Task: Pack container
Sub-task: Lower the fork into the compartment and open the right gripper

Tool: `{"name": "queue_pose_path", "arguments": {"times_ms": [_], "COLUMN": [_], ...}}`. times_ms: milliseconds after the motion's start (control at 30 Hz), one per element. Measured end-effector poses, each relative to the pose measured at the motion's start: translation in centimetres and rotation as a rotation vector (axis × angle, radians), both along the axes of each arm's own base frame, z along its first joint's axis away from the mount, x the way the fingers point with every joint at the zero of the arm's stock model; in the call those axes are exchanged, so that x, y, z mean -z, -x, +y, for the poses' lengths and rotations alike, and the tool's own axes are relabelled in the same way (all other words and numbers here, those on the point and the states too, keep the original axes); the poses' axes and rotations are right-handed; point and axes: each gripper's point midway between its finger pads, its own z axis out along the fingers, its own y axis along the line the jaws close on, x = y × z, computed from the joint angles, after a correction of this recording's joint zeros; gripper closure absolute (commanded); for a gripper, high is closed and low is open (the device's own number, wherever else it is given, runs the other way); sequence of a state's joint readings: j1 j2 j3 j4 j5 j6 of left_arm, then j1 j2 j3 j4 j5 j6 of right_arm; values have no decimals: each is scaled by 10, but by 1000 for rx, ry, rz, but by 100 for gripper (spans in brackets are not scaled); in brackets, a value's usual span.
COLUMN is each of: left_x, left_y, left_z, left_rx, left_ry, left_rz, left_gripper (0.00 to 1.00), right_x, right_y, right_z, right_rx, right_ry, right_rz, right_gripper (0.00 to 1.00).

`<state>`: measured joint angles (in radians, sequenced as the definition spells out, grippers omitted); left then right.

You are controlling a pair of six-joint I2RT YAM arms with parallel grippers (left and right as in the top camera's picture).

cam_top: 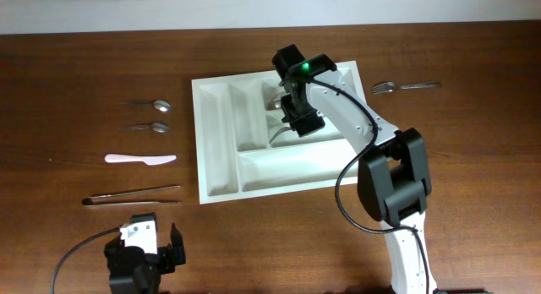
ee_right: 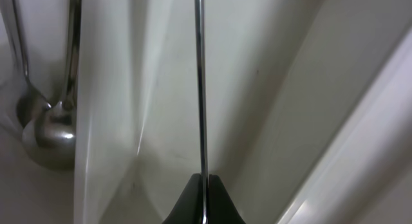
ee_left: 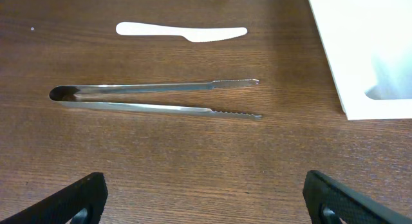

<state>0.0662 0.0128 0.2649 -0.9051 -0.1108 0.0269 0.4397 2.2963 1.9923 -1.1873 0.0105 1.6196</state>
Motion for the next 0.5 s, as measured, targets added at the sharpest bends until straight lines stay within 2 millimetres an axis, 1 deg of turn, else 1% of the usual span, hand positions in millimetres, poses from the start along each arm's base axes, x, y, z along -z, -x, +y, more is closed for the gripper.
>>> {"name": "queue_pose_path", "arguments": {"times_ms": [267,400,433,467,500], "left_x": [0,0,0,0,0], "left_y": [0,0,0,0,0], "left_z": [0,0,0,0,0], "left_rx": [0,0,0,0,0], "left_ry": [0,0,0,0,0], "left_rz": [0,0,0,0,0], "left_gripper": [1,1,1,1,1], "right_x": [0,0,0,0,0], "right_y": [-7,-9,-9,-9,-9], "right_z": [-20,-26,-26,-26,-26], "right_rx": [45,57,57,58,57], "right_ry": [3,3,4,3,3], "right_rz": [6,8,8,8,8], "right_gripper": [96,96,93,87,83]}}
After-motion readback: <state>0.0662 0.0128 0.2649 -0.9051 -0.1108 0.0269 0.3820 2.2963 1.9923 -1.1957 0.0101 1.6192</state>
